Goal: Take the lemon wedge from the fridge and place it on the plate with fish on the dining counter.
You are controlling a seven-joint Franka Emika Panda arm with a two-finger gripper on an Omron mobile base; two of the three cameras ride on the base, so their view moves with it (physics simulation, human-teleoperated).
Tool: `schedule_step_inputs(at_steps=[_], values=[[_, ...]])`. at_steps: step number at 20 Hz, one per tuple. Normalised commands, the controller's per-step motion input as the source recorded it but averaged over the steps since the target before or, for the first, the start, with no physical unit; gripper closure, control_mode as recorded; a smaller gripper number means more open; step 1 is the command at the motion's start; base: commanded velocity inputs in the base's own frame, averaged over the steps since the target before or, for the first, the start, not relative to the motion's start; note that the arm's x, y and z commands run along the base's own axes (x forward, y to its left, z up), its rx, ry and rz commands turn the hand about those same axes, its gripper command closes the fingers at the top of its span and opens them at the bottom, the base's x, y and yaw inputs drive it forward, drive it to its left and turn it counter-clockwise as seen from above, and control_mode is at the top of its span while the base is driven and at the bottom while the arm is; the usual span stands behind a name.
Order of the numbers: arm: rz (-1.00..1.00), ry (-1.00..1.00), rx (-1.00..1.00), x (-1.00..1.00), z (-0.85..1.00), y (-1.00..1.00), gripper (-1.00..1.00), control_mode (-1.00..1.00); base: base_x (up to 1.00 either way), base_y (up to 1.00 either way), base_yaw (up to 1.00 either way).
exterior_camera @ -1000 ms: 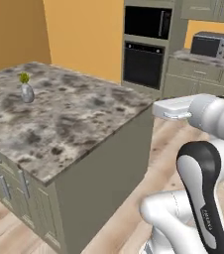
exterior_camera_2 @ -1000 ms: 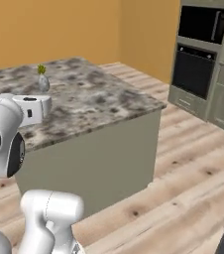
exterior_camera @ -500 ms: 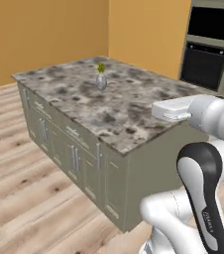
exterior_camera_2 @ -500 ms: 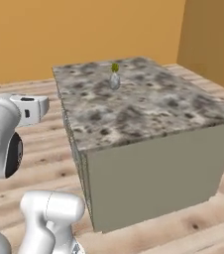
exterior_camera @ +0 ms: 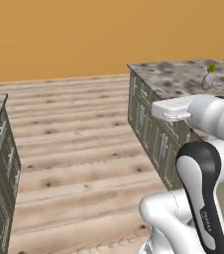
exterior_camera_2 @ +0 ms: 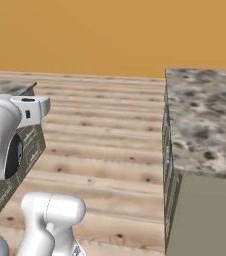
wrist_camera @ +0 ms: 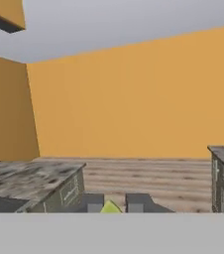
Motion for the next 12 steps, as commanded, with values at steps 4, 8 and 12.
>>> schedule_step_inputs(at_steps=[4,8,12], values=[[0.00,0.00,0.00,0.00,0.00,0.00,1.00,1.00,0.15,0.61,0.64],[0.00,0.00,0.00,0.00,0.00,0.00,1.00,1.00,0.53,0.27,0.62],[0.00,0.00,0.00,0.00,0.00,0.00,1.00,1.00,1.00,-0.08,0.24]])
